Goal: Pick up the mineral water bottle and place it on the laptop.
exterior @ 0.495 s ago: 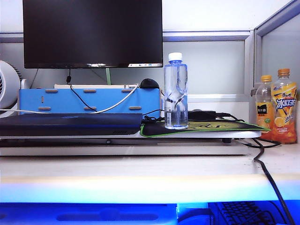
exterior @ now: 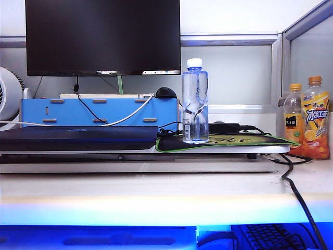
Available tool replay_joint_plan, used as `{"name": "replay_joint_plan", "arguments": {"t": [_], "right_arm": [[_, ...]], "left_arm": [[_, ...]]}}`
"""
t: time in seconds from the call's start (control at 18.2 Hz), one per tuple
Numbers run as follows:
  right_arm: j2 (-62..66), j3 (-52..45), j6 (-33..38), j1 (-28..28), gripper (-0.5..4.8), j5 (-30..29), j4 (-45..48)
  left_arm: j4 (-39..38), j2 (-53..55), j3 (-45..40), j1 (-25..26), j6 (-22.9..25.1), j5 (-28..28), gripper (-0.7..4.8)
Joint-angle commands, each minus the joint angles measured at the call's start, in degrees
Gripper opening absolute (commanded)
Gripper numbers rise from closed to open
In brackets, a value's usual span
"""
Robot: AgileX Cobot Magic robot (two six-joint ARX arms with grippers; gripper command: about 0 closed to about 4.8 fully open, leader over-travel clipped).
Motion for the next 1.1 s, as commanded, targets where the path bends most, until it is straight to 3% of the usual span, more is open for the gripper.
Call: {"name": "replay_joint_plan", "arguments": {"t": [0.05, 0.16, 0.22, 0.33, 0.44, 0.55, 0.6, 0.82, 0.93, 1.1], "right_arm": [[0.04, -0.07, 0.22, -0.02, 0.00, 0.09, -0.28], [0.02, -0.07, 0.81, 0.00, -0.01, -1.92, 0.07], [0.04, -0.07, 7.15, 0.00, 0.00, -4.28, 0.83], [0.04, -0.07, 24.48, 0.04, 0.00, -15.08, 8.63], [0.09, 1.42, 32.57, 0.17, 0.00, -20.09, 22.18], [2.40, 7.26, 31.34, 0.17, 0.00, -20.11, 19.30], [8.37, 12.83, 27.41, 0.17, 0.00, -22.77, 17.94], [25.97, 23.23, 25.57, 0.20, 0.00, -32.54, 17.86], [37.77, 29.05, 27.52, 0.15, 0.00, -41.27, 18.32], [43.56, 30.18, 32.87, 0.09, 0.00, -47.71, 20.68]], "left_arm": [[-0.35, -0.13, 0.00, 0.02, 0.09, 0.35, -0.02], [-0.35, -0.13, 0.00, 0.04, 0.07, 0.35, -0.02], [-0.35, -0.13, 0.00, 0.02, 0.09, 0.37, -0.02], [-0.35, -0.13, 0.00, 0.04, 0.09, 0.37, -0.02], [-0.35, -0.13, 0.00, 0.02, 0.07, 0.35, -0.02], [-0.35, -0.13, 0.00, 0.02, 0.09, 0.35, -0.02], [-0.35, -0.13, 0.00, 0.02, 0.07, 0.35, -0.02], [-0.35, -0.13, 0.00, 0.02, 0.07, 0.35, -0.02], [-0.35, -0.13, 0.00, 0.02, 0.07, 0.37, -0.02], [-0.35, -0.13, 0.00, 0.02, 0.09, 0.35, -0.02]]}}
